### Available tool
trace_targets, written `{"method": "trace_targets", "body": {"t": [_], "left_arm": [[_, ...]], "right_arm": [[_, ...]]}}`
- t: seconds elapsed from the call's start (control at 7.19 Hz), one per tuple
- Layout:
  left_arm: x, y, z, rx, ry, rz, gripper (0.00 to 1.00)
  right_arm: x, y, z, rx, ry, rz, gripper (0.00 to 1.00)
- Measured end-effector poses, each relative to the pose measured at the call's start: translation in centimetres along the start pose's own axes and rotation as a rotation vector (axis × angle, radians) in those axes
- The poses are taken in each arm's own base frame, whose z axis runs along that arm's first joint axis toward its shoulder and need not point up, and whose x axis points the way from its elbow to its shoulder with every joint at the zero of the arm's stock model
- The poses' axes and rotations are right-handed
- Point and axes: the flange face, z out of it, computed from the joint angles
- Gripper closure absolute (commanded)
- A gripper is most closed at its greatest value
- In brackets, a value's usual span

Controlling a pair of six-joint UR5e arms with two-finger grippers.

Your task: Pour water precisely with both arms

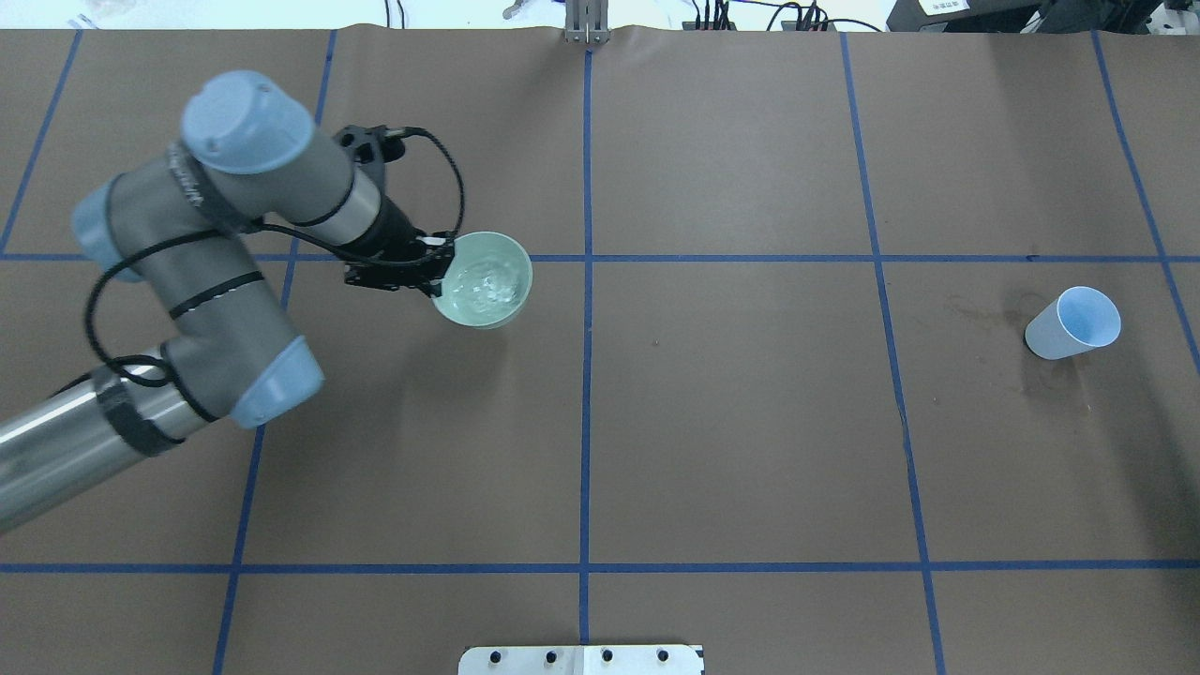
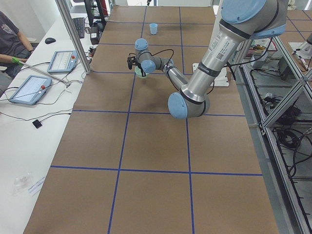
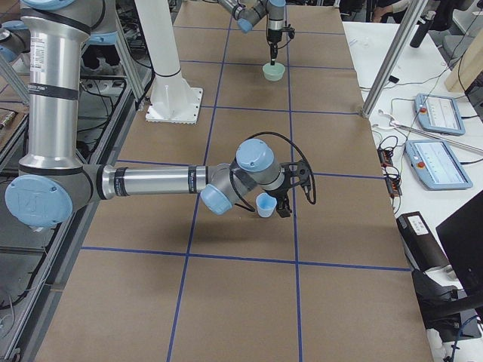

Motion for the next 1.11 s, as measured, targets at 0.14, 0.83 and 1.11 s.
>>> {"method": "trace_targets", "body": {"t": [0.14,0.83,1.11], "left_arm": [[-8.0,1.2,-1.4,0.009,-0.041,0.077,1.0],[-26.7,3.8,-2.2,-0.024,-0.18,0.152,1.0],[-28.5,3.3,-1.6,-0.032,-0.198,0.124,0.7]], "right_arm": [[0.0,0.0,0.0,0.0,0.0,0.003,0.01],[-0.1,-0.1,0.3,-0.002,0.005,0.009,0.01],[-0.2,-0.2,0.3,-0.001,0.004,0.007,0.01]]}}
